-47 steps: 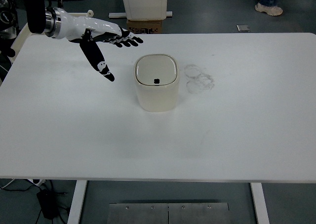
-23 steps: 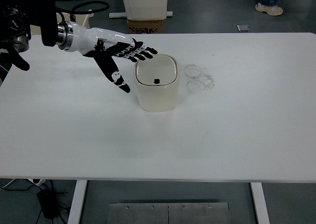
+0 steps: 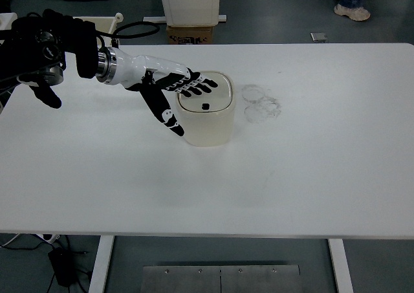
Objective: Open trash can
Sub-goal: 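Lower the left hand fingers onto the lid's front edge, then flip the lid upward with the left hand fingers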
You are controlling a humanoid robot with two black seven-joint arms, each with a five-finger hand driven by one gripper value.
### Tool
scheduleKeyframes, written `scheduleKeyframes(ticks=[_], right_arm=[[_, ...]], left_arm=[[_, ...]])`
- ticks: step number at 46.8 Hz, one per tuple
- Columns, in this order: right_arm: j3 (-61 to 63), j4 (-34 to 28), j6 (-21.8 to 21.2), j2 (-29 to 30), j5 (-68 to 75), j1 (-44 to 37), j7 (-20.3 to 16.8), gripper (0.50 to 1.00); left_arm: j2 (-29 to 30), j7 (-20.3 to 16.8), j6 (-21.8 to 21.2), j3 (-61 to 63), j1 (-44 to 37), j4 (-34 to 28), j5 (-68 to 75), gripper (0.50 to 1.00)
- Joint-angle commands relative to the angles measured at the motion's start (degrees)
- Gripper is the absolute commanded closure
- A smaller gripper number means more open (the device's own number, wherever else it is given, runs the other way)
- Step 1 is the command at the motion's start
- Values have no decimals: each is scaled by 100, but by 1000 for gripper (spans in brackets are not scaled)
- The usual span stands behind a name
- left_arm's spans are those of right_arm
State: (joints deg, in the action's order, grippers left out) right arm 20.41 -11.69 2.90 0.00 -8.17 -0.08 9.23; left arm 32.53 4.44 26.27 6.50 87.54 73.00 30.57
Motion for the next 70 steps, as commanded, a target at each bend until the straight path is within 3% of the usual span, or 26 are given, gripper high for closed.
scheduleKeyframes(ticks=[1,20,70], right_arm=[[7,0,0,0,0,0,0,507],[-2,0,0,0,0,0,0,507],[-2,0,0,0,0,0,0,507]], left_arm=[[-53,4,1,36,8,-14,151,500],[-449,-5,19,53,0,-295,353,500],[-414,-13,1,115,96,-339,529,500]])
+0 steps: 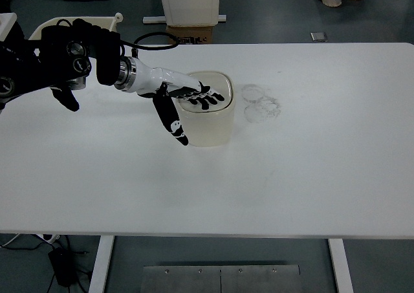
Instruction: Open trash can
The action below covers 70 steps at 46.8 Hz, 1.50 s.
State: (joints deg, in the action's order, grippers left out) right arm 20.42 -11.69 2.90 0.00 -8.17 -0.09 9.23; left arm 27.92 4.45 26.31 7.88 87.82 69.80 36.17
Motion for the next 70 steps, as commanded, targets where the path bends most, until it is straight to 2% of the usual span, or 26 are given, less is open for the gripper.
scheduleKeyframes(ticks=[1,15,25,31,40,51,57,70], right_arm=[[-3,0,0,0,0,0,0,507],[-3,0,0,0,0,0,0,507],[6,0,0,0,0,0,0,507],[6,0,0,0,0,0,0,507],[6,0,0,0,0,0,0,507],[6,0,0,0,0,0,0,507],[6,0,0,0,0,0,0,507],[6,0,-9,0,0,0,0,507]], left_arm=[[64,-15,-3,-33,86,-54,-40,500],[90,-67,-20,-551,139,-563,-523,500],[82,-85,-38,-1341,-151,-1108,-1147,500],[81,-103,-213,-1877,-616,-1355,-1586,500],[195,-463,-653,-2941,-1205,-1390,-1921,500],[486,-630,-610,-3811,-2093,-1574,-2676,500],[477,-788,-583,-4189,-2559,-1838,-2940,500],[416,-814,-565,-4735,-3280,-2075,-3915,500]])
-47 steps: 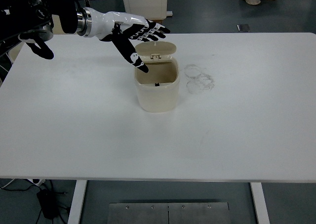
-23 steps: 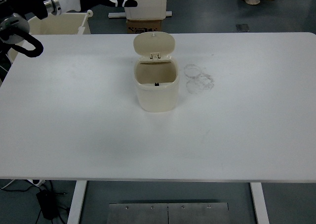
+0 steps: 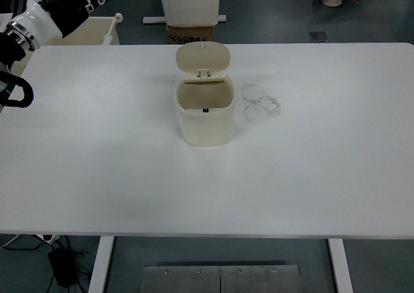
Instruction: Open trash can
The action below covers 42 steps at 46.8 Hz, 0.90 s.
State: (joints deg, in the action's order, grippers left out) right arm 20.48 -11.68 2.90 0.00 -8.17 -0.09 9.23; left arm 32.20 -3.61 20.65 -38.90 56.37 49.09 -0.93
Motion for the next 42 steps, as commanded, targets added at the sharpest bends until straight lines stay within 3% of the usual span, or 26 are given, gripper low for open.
scheduleKeyframes(ticks=[1,9,16,29,42], right_arm=[[26,-9,-35,0,0,0,0,507],[9,-53,-27,0,-35,-44,-9,507],[9,-44,-36,0,-18,-96,-9,507],[9,-18,-35,0,-35,-52,-18,507],[9,-27,-36,0,-9,-61,-18,507]], left_arm=[[-20,-8,0,-82,-179,-13,-276,500],[-248,-8,9,-319,-548,-180,-681,500],[-644,-122,27,-478,-741,-873,-698,500],[-1303,-263,703,-601,-1014,-1929,-724,500],[-1550,-263,756,-812,-1005,-2369,-839,500]])
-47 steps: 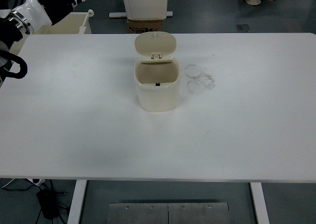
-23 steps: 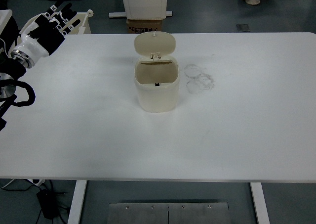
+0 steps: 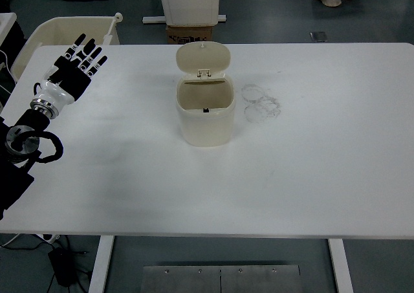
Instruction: Open trash can
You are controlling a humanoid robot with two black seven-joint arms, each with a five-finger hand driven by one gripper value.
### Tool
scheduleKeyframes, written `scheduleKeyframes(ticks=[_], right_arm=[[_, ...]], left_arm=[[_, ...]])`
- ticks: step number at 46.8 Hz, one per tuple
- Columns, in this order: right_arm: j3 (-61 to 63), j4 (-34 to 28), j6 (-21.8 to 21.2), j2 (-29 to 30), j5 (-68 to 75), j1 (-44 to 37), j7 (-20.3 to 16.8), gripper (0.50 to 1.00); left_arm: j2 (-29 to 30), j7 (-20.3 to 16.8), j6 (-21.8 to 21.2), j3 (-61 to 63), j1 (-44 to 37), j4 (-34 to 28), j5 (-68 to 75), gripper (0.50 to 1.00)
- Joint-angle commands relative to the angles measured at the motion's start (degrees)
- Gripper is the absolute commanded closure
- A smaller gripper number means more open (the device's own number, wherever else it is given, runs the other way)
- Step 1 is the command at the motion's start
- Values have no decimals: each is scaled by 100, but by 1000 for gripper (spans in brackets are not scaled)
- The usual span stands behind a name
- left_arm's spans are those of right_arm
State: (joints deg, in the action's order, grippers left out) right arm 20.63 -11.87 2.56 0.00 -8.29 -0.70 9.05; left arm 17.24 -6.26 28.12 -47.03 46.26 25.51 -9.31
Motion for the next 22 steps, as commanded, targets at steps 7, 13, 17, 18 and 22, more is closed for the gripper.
scheduleKeyframes(ticks=[7,13,17,18,22], right_arm=[[2,0,-1,0,20,0,0,507],[2,-9,-1,0,29,0,0,507],[2,-9,-1,0,29,0,0,507],[2,-9,-1,0,29,0,0,507],[2,0,-1,0,38,0,0,507]], left_arm=[[-195,2,0,10,6,-90,-1,500],[-344,11,0,10,6,-160,43,500],[-397,2,9,10,6,-195,52,500],[-415,2,9,10,6,-196,52,500],[-485,2,18,18,6,-204,78,500]])
